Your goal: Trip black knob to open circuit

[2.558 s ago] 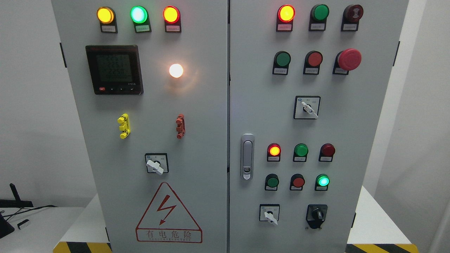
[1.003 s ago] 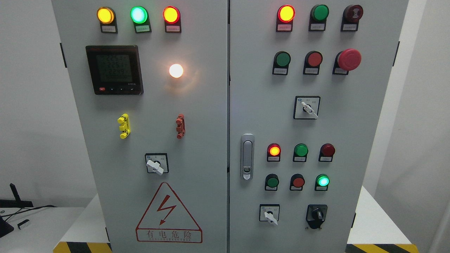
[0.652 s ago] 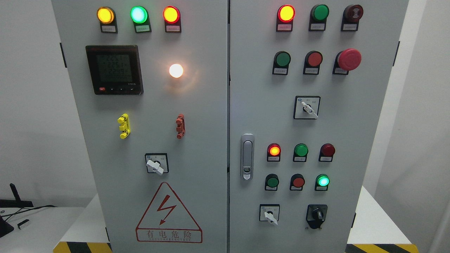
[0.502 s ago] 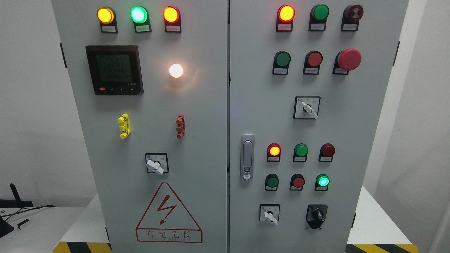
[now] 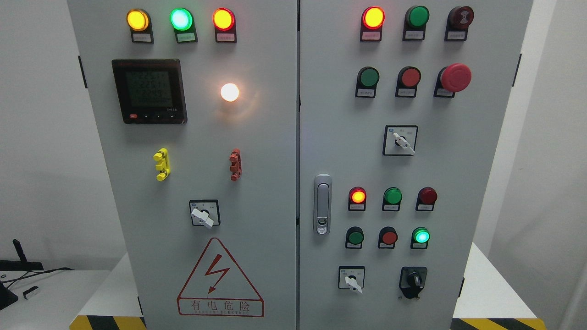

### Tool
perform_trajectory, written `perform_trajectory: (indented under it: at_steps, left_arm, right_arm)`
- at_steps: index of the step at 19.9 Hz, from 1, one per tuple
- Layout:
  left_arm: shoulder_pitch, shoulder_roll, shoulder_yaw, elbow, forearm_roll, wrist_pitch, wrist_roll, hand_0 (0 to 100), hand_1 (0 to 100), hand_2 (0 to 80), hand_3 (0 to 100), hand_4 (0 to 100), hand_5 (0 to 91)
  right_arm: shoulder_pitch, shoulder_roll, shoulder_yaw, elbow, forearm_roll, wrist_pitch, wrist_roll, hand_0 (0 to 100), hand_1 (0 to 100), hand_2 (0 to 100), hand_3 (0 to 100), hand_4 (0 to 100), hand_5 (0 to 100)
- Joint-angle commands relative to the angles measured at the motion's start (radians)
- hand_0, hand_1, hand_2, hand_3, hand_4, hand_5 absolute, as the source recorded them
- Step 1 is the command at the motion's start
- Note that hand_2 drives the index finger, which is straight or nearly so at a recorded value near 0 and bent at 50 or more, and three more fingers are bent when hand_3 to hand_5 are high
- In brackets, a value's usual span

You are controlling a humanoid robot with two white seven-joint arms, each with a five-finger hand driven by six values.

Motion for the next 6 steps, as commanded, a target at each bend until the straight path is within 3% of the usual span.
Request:
perform_trajectory:
  at_steps: [1,6]
  left_arm:
    - [0.0,0.0,0.0,0.0,-0.031,0.001,0.0,12,39,0.0,0,0,0.0]
    - [0.0,0.0,0.0,0.0,-0.031,0.001,0.0,12,39,0.0,0,0,0.0]
  right_arm:
    - [0.004,-0.007,-0.001,-0.001,0.0,-0.001,0.001,0,4,18,27,22,22]
    - [0.008,-0.005,-0.002,-0.001,0.002,-0.001,0.0,0,4,18,28,22,22]
